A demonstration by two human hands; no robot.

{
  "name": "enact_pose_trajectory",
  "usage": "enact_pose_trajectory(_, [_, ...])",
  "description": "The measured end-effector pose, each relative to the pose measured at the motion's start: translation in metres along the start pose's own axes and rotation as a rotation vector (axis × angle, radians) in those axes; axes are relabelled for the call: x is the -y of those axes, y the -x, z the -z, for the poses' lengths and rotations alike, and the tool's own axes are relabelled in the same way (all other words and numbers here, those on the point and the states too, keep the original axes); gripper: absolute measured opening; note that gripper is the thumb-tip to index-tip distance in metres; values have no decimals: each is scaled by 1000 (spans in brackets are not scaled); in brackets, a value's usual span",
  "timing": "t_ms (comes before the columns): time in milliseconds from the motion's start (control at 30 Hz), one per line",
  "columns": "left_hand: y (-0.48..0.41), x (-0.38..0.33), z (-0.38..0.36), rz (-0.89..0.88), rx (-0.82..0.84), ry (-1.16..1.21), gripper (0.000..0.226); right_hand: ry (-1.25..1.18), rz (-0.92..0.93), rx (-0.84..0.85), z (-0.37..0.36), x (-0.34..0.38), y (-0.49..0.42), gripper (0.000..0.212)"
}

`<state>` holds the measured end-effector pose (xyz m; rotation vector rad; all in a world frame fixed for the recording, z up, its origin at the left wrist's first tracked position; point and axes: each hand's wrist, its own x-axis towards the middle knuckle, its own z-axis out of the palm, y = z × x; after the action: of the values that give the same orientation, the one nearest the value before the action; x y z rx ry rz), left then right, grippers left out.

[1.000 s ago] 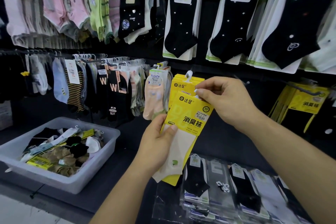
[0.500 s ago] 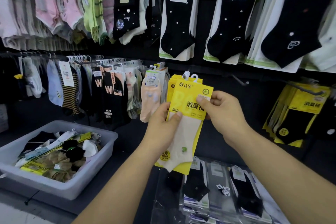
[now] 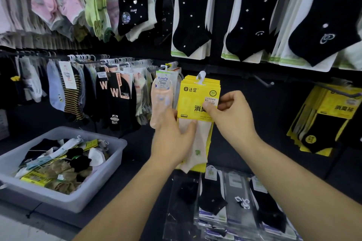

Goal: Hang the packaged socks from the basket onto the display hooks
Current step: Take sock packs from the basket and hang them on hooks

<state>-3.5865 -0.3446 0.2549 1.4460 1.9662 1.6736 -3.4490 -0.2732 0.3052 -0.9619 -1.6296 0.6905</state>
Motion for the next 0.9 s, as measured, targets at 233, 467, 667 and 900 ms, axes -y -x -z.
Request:
enact_pose_trajectory(233, [-42,-22,-3,28,13,306,77,111,48,106,-17,-25,-3,75])
enact_pose_trajectory(467, [-87,-14,-35,75,111,561,17,-131,43,207,-42,-46,-34,61])
enact_pose_trajectory(667, [-134,-20,-56,73,83,376,15,-36,43,178,-50,-60,-82,51])
enact_pose_trajectory(900, [-168,-11,-85,77,101,279,43,54,61,179,-59,-80,-123,49])
